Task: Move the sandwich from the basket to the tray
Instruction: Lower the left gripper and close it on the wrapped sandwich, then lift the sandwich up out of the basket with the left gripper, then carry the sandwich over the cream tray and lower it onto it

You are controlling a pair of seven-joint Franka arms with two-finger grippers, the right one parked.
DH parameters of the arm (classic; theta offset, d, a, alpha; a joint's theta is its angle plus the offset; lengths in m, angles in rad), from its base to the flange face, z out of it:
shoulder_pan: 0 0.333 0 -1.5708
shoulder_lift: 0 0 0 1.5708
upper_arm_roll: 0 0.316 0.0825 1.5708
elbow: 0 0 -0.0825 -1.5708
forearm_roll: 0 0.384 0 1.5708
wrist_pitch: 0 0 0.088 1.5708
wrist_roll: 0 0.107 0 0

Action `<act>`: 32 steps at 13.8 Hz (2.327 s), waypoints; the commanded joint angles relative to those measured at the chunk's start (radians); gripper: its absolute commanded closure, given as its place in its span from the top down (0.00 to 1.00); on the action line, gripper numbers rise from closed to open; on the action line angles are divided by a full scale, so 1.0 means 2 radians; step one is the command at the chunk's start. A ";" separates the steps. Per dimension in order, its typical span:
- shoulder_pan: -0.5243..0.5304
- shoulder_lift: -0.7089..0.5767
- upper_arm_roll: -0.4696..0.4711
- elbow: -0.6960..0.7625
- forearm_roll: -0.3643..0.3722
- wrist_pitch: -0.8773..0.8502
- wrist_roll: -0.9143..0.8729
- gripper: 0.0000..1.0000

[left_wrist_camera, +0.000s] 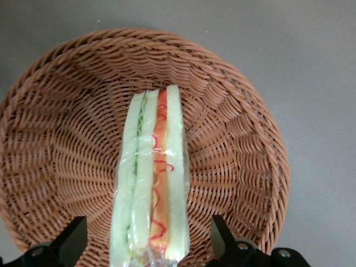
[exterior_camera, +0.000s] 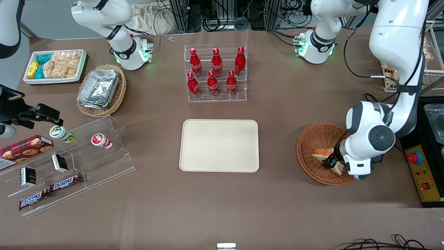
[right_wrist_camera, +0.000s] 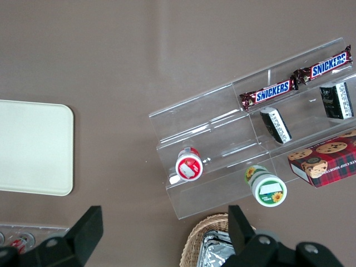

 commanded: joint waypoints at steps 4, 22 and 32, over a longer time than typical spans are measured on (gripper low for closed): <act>-0.003 0.016 0.001 -0.001 0.045 0.024 -0.035 0.38; -0.003 -0.063 -0.005 0.189 0.000 -0.270 0.094 0.00; -0.043 -0.042 -0.136 0.225 -0.055 -0.289 0.171 0.00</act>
